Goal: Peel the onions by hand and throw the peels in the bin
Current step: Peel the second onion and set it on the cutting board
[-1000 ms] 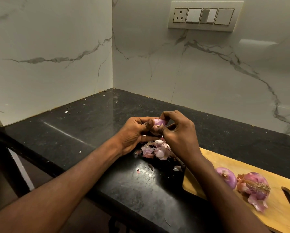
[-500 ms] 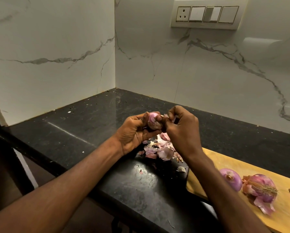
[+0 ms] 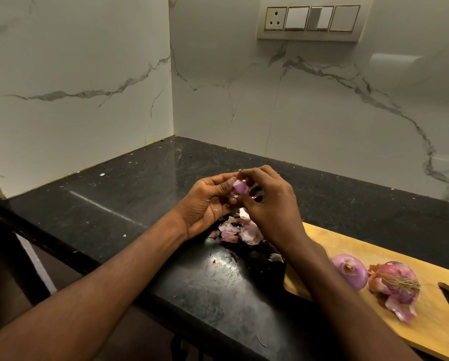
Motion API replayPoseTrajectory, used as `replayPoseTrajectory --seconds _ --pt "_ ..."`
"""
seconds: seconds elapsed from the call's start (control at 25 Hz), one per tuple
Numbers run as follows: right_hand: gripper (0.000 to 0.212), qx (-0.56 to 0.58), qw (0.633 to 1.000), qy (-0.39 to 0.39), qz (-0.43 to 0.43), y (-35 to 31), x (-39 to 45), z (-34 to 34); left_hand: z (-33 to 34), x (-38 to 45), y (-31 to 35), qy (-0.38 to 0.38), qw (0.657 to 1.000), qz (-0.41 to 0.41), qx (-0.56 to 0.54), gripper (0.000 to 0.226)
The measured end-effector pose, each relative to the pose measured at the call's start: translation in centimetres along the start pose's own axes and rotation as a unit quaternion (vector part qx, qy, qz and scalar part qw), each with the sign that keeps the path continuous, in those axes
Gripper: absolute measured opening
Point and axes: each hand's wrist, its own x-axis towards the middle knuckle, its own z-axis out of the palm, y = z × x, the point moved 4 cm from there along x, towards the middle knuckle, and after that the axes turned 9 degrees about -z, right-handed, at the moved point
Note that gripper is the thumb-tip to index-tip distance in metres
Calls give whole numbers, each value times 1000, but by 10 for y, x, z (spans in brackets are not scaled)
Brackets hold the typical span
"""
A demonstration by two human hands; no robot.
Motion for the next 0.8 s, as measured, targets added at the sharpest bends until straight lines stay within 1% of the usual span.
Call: replayPoseTrajectory --seconds 0.04,0.08,0.2,0.32,0.44,0.56,0.68,0.8 --pt "29 12 1000 20 3 0 0 -1 0 0 0 1 1000 -2 1 41" --pt "27 33 999 40 15 1 0 -1 0 0 0 2 1000 -2 -3 43" --pt "32 104 988 89 70 10 -1 -3 -2 0 1 -3 999 2 -41 52" --pt "29 126 980 121 96 13 0 -3 -2 1 2 1 999 5 -46 53" --pt "30 151 971 133 129 15 -1 -2 0 2 0 -2 999 8 -36 52" --pt "27 194 960 124 161 19 -2 -1 -2 4 -2 13 1000 7 5 52" --pt "34 207 960 98 161 15 -3 4 -2 3 -2 13 1000 23 0 53" --pt "40 195 963 115 148 11 -3 4 2 0 1 13 999 50 -1 50"
